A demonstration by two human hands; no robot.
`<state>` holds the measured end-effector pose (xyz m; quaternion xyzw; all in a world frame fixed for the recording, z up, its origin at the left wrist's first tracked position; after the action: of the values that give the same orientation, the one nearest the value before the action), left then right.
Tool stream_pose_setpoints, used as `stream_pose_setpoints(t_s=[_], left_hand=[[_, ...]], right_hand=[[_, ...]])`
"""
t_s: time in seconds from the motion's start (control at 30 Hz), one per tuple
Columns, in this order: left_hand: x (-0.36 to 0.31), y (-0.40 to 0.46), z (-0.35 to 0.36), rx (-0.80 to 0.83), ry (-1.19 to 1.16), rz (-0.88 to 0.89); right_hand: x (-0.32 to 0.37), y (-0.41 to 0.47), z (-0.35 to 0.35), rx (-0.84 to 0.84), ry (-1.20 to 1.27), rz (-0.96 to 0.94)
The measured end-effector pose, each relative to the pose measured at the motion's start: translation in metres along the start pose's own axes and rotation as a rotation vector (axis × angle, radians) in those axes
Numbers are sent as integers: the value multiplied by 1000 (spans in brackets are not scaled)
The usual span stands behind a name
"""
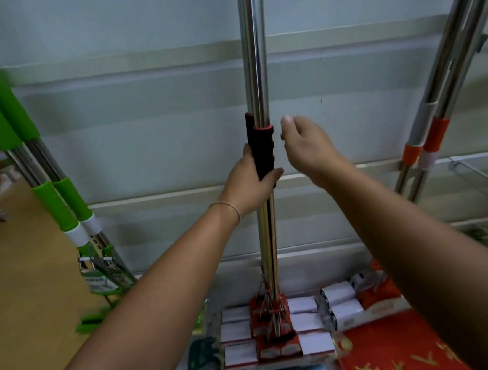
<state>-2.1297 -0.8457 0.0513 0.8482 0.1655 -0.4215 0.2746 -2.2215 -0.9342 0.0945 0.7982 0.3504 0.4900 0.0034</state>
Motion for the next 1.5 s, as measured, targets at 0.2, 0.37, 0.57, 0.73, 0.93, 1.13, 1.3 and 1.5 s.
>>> stream_pose_setpoints(t_s=[0.2,0.37,0.57,0.73,0.93,1.13,1.3,1.5], left_hand=[[17,-2,10,-33,32,-137],[18,-7,13,-81,81,-193],[16,-13,11,-87,105,-209],[16,-12,9,-71,107,-239],[14,-12,11,-76,95,-261],[13,-10,13,-66,81,-282],[13,-8,14,-64,86,-288],[11,-12,13,-76,73,-272]], right_hand=[[-95,-80,84,457,-47,269],[-103,-96,100,376,-58,279],[-105,-94,102,329,-61,277],[-104,-87,107,293,-95,275],[-107,-85,112,275,-115,283],[-133,-99,130,350,-136,332],[-139,-99,135,276,-202,320],[-139,-99,132,291,-121,337]])
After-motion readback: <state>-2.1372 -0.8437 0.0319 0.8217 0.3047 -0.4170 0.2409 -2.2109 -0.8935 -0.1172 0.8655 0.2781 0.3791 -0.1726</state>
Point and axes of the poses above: each hand's wrist, its own y-axis towards the middle knuckle, its own z-axis out of the palm, x = y × z, the point moved 7 cm from there along y, towards the middle knuckle, and after that the axes turned 5 degrees about -y, right-handed, at the moved point
